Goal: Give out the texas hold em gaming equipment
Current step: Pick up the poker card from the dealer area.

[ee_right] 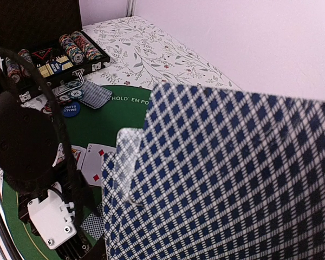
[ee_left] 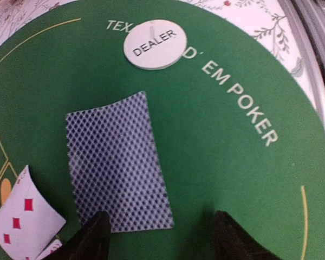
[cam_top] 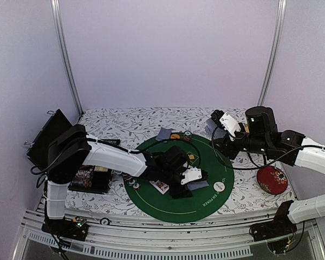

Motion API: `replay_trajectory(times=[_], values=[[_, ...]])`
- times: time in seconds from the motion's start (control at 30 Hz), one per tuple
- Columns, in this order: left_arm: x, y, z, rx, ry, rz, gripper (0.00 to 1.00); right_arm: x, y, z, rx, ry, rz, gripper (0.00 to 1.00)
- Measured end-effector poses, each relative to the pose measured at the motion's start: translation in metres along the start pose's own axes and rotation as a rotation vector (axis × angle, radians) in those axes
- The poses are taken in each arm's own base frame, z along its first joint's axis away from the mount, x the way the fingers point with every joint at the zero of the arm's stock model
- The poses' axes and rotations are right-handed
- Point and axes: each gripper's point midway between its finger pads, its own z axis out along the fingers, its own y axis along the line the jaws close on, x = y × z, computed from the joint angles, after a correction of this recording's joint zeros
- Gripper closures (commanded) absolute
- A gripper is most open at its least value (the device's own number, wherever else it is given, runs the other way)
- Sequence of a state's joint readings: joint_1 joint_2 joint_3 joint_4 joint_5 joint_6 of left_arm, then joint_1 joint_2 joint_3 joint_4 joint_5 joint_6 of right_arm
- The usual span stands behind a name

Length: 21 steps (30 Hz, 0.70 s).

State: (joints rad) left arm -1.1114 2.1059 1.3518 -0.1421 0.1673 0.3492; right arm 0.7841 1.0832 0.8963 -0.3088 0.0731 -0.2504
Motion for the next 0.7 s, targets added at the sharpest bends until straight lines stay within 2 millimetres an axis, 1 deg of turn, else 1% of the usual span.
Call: replay_trajectory(times=[0.07, 0.13, 0.17, 0.27, 0.4, 0.47, 0.7], values=[[-0.002, -0.006, 0.002, -0.008, -0.003, 0.027, 0.50, 0.000, 0.000, 0.000, -0.001, 0.001, 0.000, 0.56], [-0.006, -0.006, 0.002, -0.030, -0.007, 0.046, 0.60, 0.000, 0.000, 0.000, 0.000, 0.001, 0.000, 0.56], [-0.008, -0.006, 0.002, -0.036, -0.009, 0.052, 0.63, 0.000, 0.000, 0.000, -0.001, 0.001, 0.000, 0.56], [-0.014, 0.000, 0.005, -0.078, -0.006, 0.073, 0.62, 0.000, 0.000, 0.000, 0.000, 0.001, 0.000, 0.56], [-0.004, 0.010, 0.011, -0.154, 0.045, 0.100, 0.63, 0.000, 0.000, 0.000, 0.000, 0.001, 0.000, 0.56], [-0.004, 0.013, 0.011, -0.197, 0.064, 0.124, 0.62, 0.000, 0.000, 0.000, 0.000, 0.001, 0.000, 0.56], [-0.006, 0.011, 0.009, -0.313, 0.117, 0.226, 0.60, 0.000, 0.000, 0.000, -0.001, 0.001, -0.001, 0.56]])
